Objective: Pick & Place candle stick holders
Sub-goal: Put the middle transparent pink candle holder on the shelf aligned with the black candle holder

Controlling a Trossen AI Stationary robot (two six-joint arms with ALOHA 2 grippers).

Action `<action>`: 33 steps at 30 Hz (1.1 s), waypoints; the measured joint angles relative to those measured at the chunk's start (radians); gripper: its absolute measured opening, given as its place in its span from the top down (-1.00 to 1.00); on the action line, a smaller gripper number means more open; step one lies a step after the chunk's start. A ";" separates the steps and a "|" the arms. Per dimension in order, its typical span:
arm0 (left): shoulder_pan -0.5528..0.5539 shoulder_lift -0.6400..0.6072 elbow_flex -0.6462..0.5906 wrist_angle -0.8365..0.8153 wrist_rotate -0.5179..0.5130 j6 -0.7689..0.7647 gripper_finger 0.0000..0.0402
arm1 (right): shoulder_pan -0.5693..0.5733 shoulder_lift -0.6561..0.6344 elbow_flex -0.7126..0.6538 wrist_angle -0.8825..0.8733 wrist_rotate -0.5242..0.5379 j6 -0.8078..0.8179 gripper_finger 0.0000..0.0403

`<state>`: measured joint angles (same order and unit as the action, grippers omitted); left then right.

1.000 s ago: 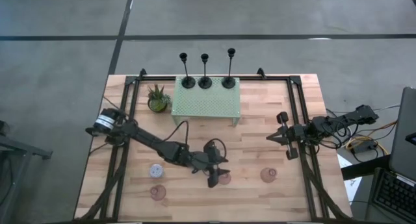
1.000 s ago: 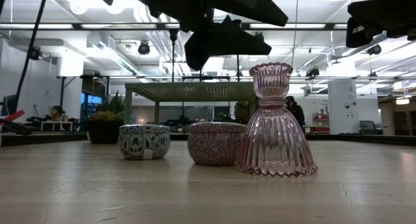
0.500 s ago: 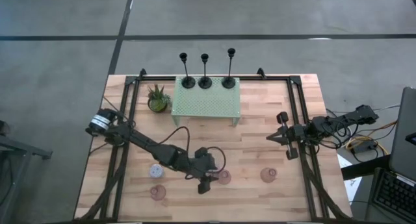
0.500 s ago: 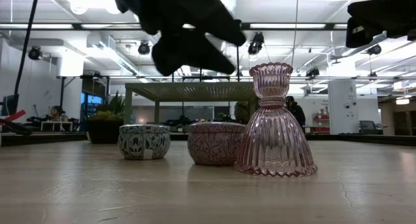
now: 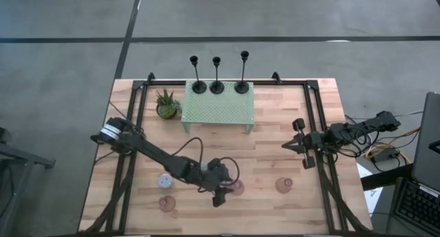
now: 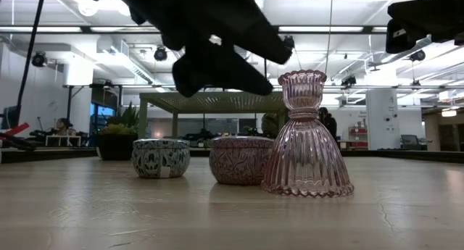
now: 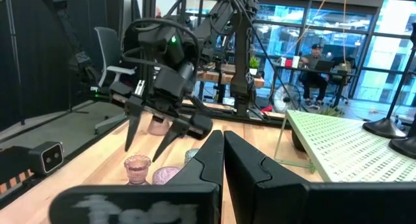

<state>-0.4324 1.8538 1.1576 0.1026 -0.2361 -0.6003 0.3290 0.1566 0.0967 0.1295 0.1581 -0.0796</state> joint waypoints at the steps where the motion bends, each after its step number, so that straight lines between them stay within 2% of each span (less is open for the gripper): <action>1: 0.000 0.012 0.000 0.026 0.000 0.001 -0.09 | 0.000 0.001 0.000 0.000 0.000 0.000 0.96; 6: 0.000 0.058 0.000 0.046 -0.009 -0.004 -0.09 | 0.000 0.002 0.000 -0.001 0.000 0.000 0.96; 10: 0.000 0.088 0.000 0.108 -0.080 -0.028 -0.09 | 0.000 0.003 0.000 -0.001 0.000 0.000 0.96; 21: -0.001 0.144 0.000 0.293 -0.098 0.007 -0.10 | 0.000 0.003 0.000 -0.002 0.000 -0.002 0.96; 30: -0.001 0.184 0.008 0.338 -0.137 0.021 -0.42 | 0.000 0.003 0.000 -0.002 0.000 -0.001 0.96; 33: -0.001 0.187 0.008 0.377 -0.138 0.028 -0.46 | 0.000 0.003 0.000 -0.001 0.000 -0.002 0.96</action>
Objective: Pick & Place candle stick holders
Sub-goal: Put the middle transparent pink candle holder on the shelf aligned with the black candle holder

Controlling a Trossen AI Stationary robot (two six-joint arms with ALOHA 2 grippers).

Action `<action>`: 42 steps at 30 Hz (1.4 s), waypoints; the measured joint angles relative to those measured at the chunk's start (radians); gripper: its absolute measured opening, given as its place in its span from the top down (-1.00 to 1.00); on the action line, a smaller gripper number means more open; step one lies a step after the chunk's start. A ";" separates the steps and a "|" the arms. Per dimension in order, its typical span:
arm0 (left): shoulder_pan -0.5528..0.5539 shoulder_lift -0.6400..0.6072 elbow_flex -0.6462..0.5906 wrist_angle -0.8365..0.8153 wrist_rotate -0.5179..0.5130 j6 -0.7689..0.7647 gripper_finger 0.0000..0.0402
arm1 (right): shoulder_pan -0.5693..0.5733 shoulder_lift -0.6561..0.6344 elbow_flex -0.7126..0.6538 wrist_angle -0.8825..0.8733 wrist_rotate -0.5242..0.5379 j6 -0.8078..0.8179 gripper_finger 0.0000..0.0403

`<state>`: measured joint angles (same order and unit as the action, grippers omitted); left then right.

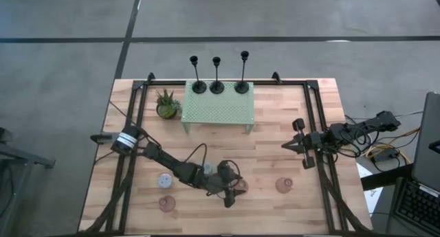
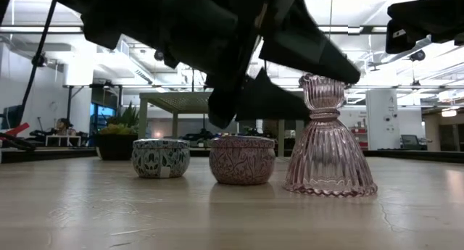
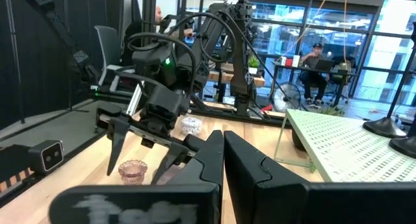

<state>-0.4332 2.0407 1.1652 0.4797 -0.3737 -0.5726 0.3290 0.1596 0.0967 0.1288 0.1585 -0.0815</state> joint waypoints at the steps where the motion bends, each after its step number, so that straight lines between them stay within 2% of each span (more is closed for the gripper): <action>1: 0.000 0.000 0.000 0.001 0.000 0.006 -0.46 | 0.000 0.000 0.000 0.000 0.000 0.001 0.96; 14: -0.001 0.023 0.001 0.042 0.017 0.060 -0.15 | 0.000 0.000 0.000 0.001 0.000 0.000 0.96; 19: 0.000 0.025 0.011 0.044 0.000 0.085 -0.07 | 0.000 0.000 0.000 0.001 0.000 0.002 0.96; 26: 0.000 0.023 0.033 0.043 -0.017 0.125 0.14 | 0.000 0.000 0.000 0.001 0.000 0.000 0.96; 34: 0.000 0.022 0.039 0.041 -0.024 0.126 0.10 | 0.000 0.000 0.000 0.001 0.000 0.000 0.96; 38: 0.017 0.012 0.076 0.045 -0.072 0.132 0.09 | 0.000 0.000 0.000 0.001 0.000 0.002 0.96; 42: 0.058 0.002 0.124 0.048 -0.069 0.144 0.13 | 0.000 0.000 0.000 0.001 0.000 0.002 0.96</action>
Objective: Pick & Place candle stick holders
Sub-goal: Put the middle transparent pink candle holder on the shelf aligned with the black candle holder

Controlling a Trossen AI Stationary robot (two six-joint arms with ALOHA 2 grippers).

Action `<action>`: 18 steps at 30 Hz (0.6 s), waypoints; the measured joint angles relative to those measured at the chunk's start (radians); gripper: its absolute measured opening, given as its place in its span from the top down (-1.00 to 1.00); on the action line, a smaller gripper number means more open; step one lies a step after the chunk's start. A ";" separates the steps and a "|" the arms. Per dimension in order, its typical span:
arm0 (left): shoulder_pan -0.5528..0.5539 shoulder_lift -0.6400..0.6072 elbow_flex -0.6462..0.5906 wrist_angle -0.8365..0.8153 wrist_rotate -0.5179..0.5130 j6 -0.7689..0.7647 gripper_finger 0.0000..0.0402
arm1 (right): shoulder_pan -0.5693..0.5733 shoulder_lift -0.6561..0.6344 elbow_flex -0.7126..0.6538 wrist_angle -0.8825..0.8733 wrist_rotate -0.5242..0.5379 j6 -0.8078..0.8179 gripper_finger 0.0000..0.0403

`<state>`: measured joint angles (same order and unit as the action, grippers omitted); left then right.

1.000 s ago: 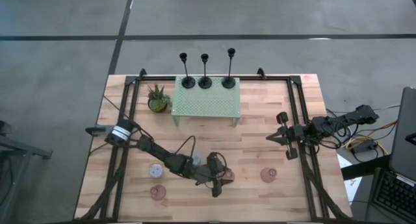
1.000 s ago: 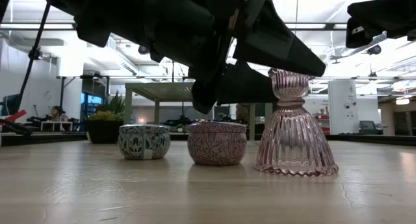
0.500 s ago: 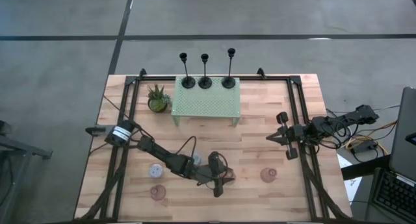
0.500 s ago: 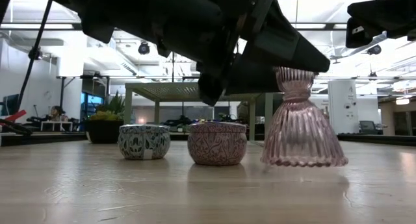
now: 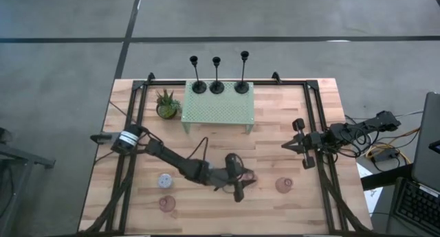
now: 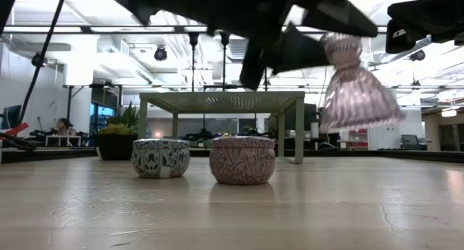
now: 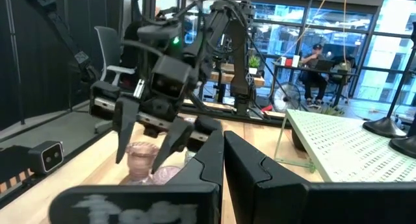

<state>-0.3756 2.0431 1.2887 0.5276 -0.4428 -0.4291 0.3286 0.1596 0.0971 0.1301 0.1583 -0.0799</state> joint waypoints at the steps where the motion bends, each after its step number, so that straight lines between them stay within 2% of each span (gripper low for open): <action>1: 0.011 -0.001 0.012 -0.004 0.002 0.018 0.13 | 0.000 0.000 0.000 0.000 0.000 -0.002 0.96; 6: 0.065 -0.021 0.092 -0.058 0.012 0.091 0.11 | 0.000 0.000 0.000 0.000 0.000 -0.002 0.96; 12: 0.138 -0.053 0.247 -0.338 0.002 0.070 0.11 | 0.000 0.000 0.000 -0.001 0.000 0.000 0.96; 18: 0.219 -0.069 0.425 -0.540 -0.009 0.113 0.11 | 0.000 0.001 0.000 0.000 0.000 -0.001 0.96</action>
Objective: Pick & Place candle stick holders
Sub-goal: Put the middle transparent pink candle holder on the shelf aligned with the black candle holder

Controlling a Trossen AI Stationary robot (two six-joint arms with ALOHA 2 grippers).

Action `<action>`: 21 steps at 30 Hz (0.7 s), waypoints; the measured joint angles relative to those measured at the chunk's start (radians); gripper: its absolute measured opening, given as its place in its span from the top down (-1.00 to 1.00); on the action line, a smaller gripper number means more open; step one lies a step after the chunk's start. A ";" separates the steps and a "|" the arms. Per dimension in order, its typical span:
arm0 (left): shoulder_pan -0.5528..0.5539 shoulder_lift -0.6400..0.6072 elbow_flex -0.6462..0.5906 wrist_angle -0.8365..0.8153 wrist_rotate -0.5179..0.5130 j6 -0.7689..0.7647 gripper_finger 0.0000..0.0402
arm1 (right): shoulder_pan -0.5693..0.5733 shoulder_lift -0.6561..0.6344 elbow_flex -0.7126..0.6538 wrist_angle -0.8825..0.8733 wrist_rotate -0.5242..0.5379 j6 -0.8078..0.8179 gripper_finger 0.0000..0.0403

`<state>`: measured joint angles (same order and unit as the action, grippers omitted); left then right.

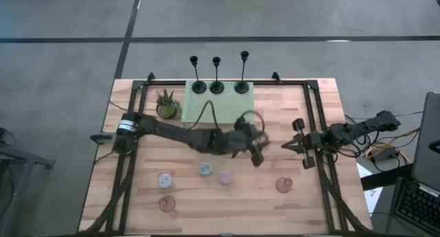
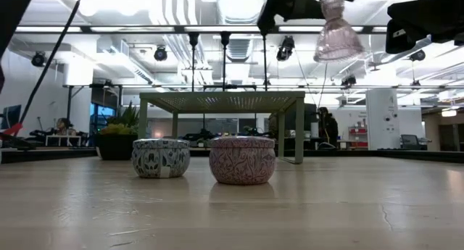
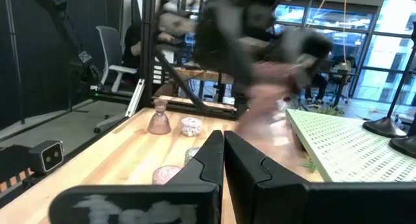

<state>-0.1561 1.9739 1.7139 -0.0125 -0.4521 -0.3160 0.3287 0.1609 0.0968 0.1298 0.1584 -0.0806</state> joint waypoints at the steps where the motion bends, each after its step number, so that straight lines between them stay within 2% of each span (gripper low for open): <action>1: 0.014 0.000 0.027 -0.036 -0.005 0.009 0.11 | 0.000 -0.001 0.000 0.000 0.000 -0.001 0.96; 8: 0.115 0.000 0.135 -0.226 -0.025 0.028 0.11 | 0.000 -0.001 0.000 0.000 0.000 0.001 0.96; 21: 0.260 -0.001 0.130 -0.290 -0.025 0.020 0.11 | 0.000 -0.001 0.000 0.000 0.000 0.001 0.96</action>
<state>0.1042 1.9728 1.8444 -0.3026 -0.4767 -0.2962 0.3290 0.1596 0.0971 0.1299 0.1583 -0.0799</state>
